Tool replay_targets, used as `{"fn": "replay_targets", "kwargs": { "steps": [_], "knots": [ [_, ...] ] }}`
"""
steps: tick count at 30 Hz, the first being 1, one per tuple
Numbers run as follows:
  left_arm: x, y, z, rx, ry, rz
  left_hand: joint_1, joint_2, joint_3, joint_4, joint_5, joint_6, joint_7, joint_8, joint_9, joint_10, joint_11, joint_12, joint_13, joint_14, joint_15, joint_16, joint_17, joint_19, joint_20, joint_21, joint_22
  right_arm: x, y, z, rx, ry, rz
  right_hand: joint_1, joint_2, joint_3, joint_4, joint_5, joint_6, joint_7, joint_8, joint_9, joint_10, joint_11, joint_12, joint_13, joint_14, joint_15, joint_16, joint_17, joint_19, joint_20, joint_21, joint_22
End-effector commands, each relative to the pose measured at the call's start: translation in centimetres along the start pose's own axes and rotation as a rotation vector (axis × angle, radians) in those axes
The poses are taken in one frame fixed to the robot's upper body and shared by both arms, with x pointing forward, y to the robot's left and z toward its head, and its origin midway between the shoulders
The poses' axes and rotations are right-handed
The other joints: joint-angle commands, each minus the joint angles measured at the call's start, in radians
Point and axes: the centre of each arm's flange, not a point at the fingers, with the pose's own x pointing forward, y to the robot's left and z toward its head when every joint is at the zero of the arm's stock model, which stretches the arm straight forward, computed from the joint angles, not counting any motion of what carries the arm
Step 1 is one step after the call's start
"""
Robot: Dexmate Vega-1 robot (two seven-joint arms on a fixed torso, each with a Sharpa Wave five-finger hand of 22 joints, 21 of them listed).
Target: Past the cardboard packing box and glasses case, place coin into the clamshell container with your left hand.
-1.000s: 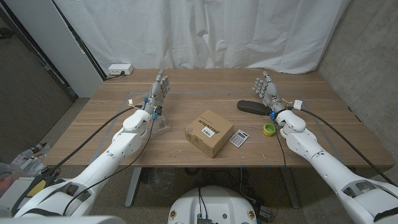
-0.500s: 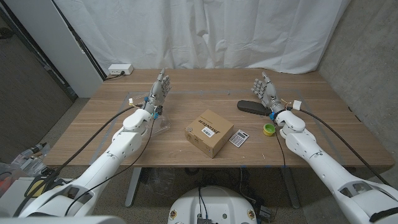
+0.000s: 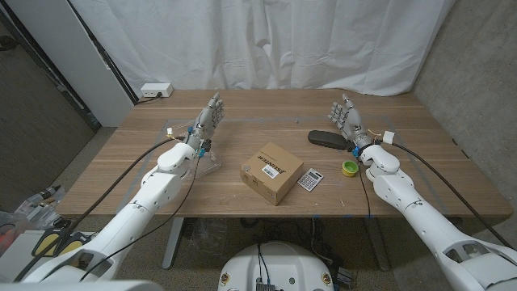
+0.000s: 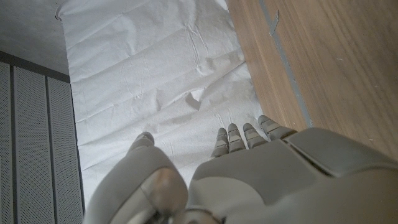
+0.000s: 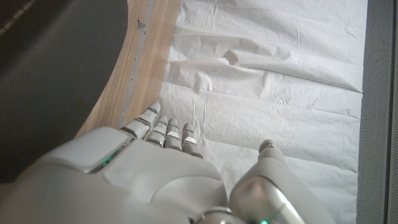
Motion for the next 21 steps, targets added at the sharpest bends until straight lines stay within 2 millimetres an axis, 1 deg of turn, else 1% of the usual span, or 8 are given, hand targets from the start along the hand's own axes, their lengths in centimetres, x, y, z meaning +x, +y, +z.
{"fn": "replay_targets", "kwargs": {
  "steps": [1,6,9,13,16,18,21],
  "knots": [
    [-2.2,-0.1,0.5,0.004,-0.061,0.05,0.019,0.004,0.01,-0.004,-0.002,0.014,0.001,0.007,0.002,0.014,-0.003,0.011,0.002,0.012,-0.005,0.005,0.003,0.008,-0.052,0.01,0.001,0.0,-0.4,0.6,-0.012,-0.005,0.008,0.01,0.005,0.006,-0.005,0.006,0.005,0.002,0.003,0.003,0.006,0.006,0.003,0.005,0.005,0.006,0.004,0.005,0.013,0.001,0.003,0.003],
    [-3.2,0.1,1.1,0.021,-0.092,0.072,0.029,0.009,0.013,-0.008,-0.004,0.021,-0.002,0.008,0.002,0.024,-0.007,0.013,0.002,0.019,-0.008,0.006,0.003,0.012,-0.052,0.011,0.001,0.2,-0.4,0.9,-0.02,-0.003,0.011,0.011,0.006,0.006,-0.006,0.006,0.006,0.001,0.003,0.003,0.007,0.006,0.003,0.005,0.006,0.006,0.004,0.005,0.014,0.001,0.003,0.004],
    [-3.6,0.3,1.2,0.024,-0.104,0.073,0.038,0.012,0.016,-0.013,-0.006,0.031,-0.003,0.01,0.002,0.034,-0.014,0.015,0.002,0.024,-0.01,0.005,0.003,0.013,-0.05,0.011,0.001,0.2,-0.4,0.8,-0.013,-0.005,0.01,0.012,0.006,0.006,-0.007,0.006,0.006,0.001,0.003,0.003,0.007,0.006,0.003,0.005,0.006,0.006,0.004,0.005,0.014,0.001,0.003,0.004],
    [-4.2,0.4,1.2,0.02,-0.123,0.093,0.044,0.014,0.017,-0.016,-0.007,0.036,-0.003,0.011,0.002,0.034,-0.016,0.014,0.002,0.028,-0.012,0.005,0.003,0.015,-0.048,0.011,0.001,0.2,-0.3,0.6,-0.009,0.0,0.009,0.013,0.007,0.006,-0.008,0.005,0.006,0.001,0.003,0.003,0.008,0.005,0.003,0.005,0.007,0.006,0.004,0.005,0.015,0.001,0.003,0.004],
    [-4.5,0.5,1.3,0.035,-0.137,0.112,0.061,0.017,0.021,-0.025,-0.01,0.062,-0.014,0.018,0.003,0.047,-0.018,0.016,0.002,0.038,-0.014,0.005,0.003,0.015,-0.047,0.009,0.001,0.0,-0.3,0.7,-0.011,-0.003,0.003,0.015,0.009,0.007,-0.008,0.005,0.006,0.001,0.002,0.003,0.008,0.006,0.002,0.005,0.007,0.006,0.004,0.005,0.015,0.002,0.003,0.004],
    [-4.7,0.6,1.4,0.05,-0.146,0.119,0.07,0.018,0.023,-0.031,-0.012,0.074,-0.016,0.02,0.003,0.055,-0.027,0.017,0.002,0.044,-0.016,0.005,0.003,0.016,-0.047,0.009,0.001,-0.1,-0.3,0.7,-0.01,-0.009,-0.001,0.015,0.009,0.007,-0.009,0.005,0.006,0.001,0.002,0.003,0.008,0.006,0.003,0.005,0.007,0.006,0.004,0.005,0.015,0.002,0.002,0.004],
    [-5.2,0.7,1.4,0.059,-0.158,0.133,0.08,0.019,0.025,-0.036,-0.013,0.082,-0.021,0.021,0.003,0.063,-0.029,0.018,0.002,0.053,-0.021,0.006,0.003,0.016,-0.047,0.008,0.001,-0.2,-0.4,0.5,0.0,-0.009,-0.009,0.017,0.01,0.007,-0.01,0.005,0.008,0.001,0.003,0.003,0.009,0.005,0.003,0.005,0.008,0.006,0.004,0.005,0.015,0.002,0.002,0.004]
  ]
}}
